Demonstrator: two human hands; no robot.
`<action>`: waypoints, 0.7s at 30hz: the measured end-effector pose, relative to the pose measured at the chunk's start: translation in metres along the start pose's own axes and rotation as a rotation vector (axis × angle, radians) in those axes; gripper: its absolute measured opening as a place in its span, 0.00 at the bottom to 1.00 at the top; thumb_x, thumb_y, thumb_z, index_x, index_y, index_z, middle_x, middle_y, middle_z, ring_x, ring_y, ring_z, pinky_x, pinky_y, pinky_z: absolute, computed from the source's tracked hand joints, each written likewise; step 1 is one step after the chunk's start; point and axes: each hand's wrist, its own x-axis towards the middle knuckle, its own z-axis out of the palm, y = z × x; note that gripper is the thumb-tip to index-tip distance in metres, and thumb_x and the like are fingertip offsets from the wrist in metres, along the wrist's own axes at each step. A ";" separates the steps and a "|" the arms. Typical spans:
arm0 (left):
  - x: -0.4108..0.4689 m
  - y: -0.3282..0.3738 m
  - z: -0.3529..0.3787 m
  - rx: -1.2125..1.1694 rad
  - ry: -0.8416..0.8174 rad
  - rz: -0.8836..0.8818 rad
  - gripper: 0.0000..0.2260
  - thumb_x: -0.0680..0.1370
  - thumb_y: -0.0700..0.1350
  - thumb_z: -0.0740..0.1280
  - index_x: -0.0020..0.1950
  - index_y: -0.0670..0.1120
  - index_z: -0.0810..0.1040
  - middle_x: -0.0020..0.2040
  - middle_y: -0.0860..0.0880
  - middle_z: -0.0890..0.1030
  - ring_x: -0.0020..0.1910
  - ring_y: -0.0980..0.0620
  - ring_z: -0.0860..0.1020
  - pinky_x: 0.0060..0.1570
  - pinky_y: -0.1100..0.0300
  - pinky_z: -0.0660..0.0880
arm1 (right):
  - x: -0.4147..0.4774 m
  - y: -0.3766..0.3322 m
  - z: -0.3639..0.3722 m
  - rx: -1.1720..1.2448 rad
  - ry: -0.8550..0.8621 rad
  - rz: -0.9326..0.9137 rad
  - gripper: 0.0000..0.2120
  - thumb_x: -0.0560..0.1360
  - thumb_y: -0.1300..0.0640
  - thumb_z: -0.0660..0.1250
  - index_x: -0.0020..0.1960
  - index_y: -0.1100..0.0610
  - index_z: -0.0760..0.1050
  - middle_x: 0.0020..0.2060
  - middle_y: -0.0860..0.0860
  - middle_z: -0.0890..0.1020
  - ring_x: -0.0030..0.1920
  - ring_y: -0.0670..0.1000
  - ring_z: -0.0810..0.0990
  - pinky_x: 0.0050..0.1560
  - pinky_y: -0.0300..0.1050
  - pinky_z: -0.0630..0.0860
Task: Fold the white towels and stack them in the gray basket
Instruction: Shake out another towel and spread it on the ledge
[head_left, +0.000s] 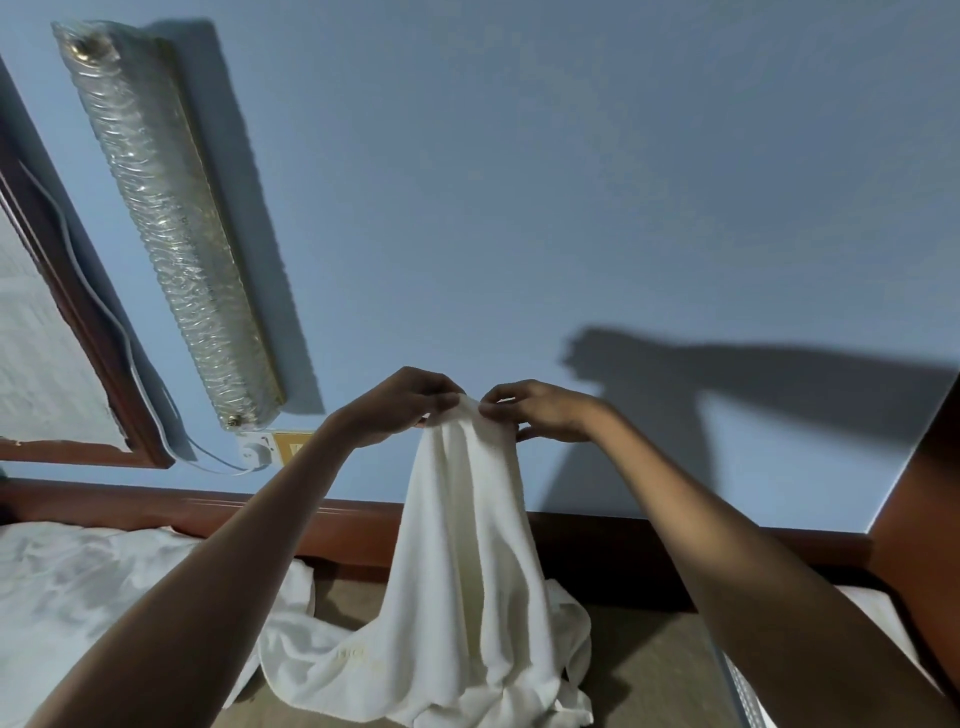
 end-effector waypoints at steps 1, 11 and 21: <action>0.001 -0.001 0.000 0.022 0.004 0.004 0.07 0.84 0.41 0.67 0.55 0.42 0.85 0.43 0.50 0.83 0.41 0.55 0.77 0.42 0.63 0.74 | 0.000 -0.001 -0.001 -0.033 -0.004 -0.003 0.10 0.82 0.48 0.66 0.54 0.54 0.81 0.49 0.48 0.83 0.51 0.46 0.82 0.61 0.46 0.79; 0.008 -0.016 0.017 0.056 0.091 0.001 0.12 0.82 0.45 0.69 0.48 0.36 0.84 0.39 0.45 0.79 0.40 0.53 0.76 0.49 0.55 0.80 | 0.006 -0.014 -0.018 -0.096 0.344 -0.159 0.12 0.81 0.53 0.68 0.38 0.48 0.79 0.35 0.46 0.75 0.40 0.48 0.69 0.46 0.44 0.65; 0.008 -0.028 0.023 0.331 0.201 -0.086 0.13 0.79 0.45 0.67 0.34 0.45 0.82 0.33 0.41 0.81 0.34 0.48 0.79 0.33 0.56 0.72 | 0.002 -0.016 -0.022 -0.123 0.527 -0.158 0.11 0.81 0.55 0.67 0.40 0.53 0.78 0.35 0.49 0.71 0.35 0.45 0.67 0.37 0.40 0.63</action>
